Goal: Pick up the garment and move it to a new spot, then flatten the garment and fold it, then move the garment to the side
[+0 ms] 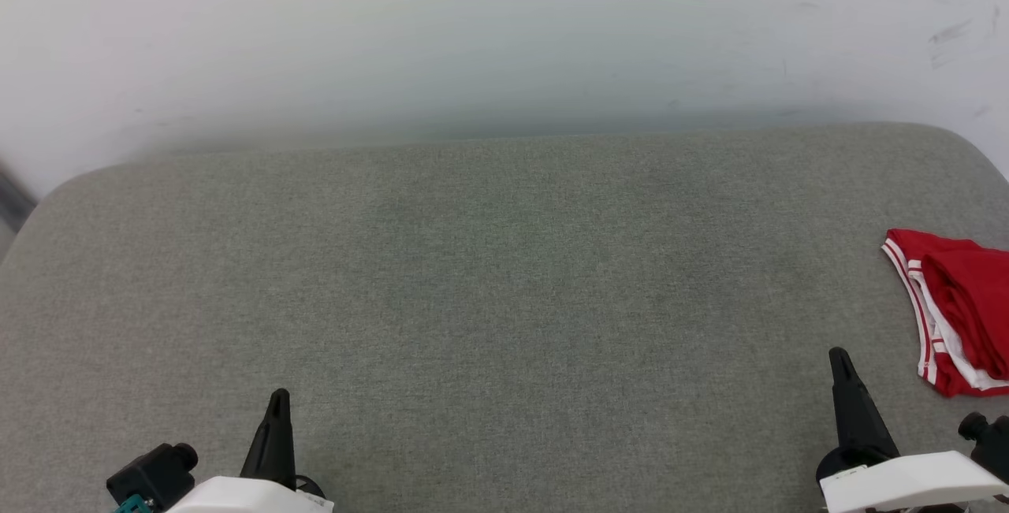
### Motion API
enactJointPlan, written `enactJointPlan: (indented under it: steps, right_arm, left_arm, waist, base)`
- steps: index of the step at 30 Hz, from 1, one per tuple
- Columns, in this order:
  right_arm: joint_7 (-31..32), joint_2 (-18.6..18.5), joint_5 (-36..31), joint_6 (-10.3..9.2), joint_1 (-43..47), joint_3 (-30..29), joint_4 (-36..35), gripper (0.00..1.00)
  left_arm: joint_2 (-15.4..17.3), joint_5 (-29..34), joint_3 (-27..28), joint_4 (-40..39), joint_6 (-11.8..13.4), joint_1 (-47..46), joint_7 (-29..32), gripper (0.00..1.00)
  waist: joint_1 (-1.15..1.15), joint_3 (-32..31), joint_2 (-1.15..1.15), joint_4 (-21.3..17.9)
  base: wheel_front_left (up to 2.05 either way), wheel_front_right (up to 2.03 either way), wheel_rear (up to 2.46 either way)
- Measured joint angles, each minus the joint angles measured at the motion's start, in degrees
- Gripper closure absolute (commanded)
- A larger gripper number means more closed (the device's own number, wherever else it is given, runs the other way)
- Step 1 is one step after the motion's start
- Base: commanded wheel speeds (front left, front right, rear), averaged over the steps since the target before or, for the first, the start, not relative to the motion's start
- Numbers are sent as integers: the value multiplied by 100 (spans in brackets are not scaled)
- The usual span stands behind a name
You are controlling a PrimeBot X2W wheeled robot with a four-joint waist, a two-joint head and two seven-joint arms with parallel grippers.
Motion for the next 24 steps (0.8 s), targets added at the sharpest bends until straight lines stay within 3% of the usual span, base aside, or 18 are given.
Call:
enactJointPlan:
  steps: [24]
  right_arm:
    - [414, -12, 1749, 0, -272, -91, 186, 100]
  left_arm:
    - [-16, -1885, 196, 279, -346, -363, 410, 100]
  waist:
    - [0, 4, 0, -2]
  base:
    - [0, 0, 0]
